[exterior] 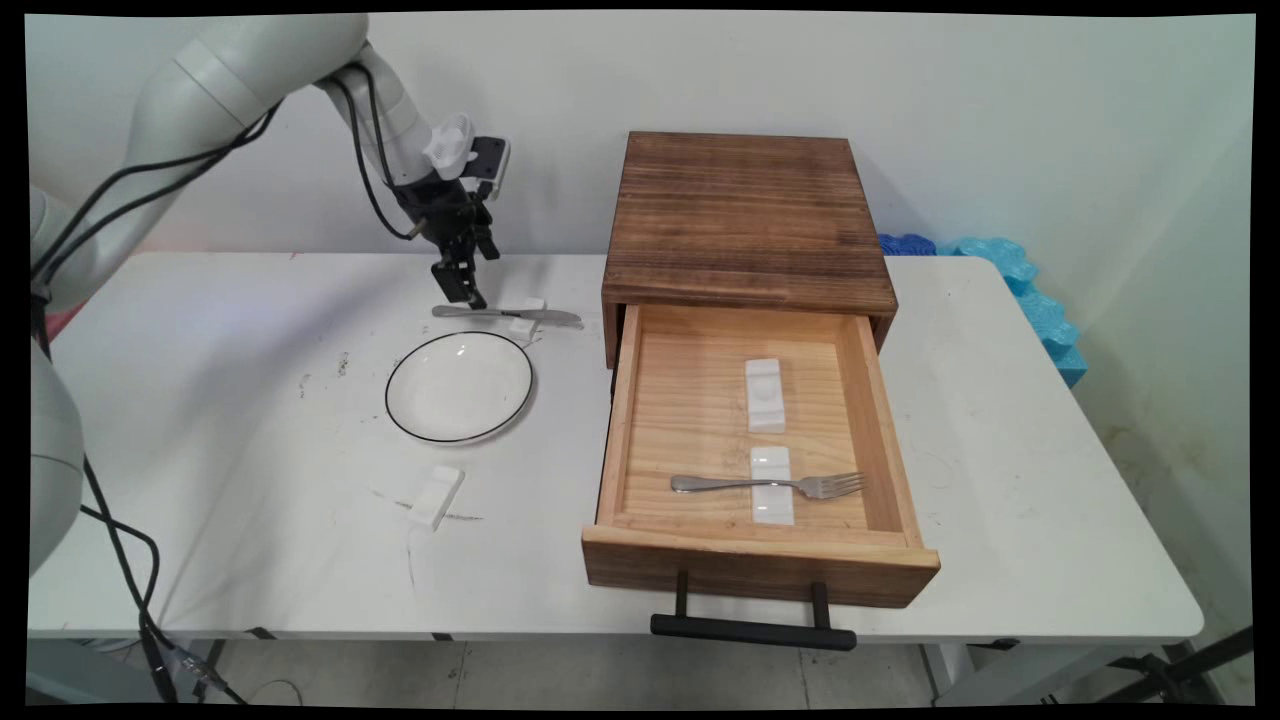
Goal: Pick up the knife from the left of the white plate
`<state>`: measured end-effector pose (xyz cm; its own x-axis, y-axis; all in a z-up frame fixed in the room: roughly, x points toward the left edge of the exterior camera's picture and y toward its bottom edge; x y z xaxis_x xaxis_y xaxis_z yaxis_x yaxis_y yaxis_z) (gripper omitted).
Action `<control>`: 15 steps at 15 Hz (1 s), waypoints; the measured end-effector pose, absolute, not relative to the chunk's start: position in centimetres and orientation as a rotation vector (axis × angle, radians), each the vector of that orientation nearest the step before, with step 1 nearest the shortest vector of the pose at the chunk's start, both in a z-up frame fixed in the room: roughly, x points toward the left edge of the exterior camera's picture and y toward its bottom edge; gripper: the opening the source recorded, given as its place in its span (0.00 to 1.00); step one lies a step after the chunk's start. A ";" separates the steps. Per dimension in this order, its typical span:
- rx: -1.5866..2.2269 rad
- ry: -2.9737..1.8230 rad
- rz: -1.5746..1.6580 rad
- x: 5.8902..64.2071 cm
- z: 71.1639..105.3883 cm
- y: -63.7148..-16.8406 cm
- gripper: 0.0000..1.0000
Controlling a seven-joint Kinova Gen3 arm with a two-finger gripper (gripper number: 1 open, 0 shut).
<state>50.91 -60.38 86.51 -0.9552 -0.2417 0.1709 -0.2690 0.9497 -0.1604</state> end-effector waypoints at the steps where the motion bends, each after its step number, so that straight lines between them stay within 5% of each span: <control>1: 0.377 -2.956 0.272 50.9 86.2 -60.6 1.00; 15: 0.353 -2.938 0.220 50.8 83.1 -61.5 1.00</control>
<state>50.82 -61.51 83.13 -0.9568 -0.2208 0.1889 -0.2465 0.9610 -0.1251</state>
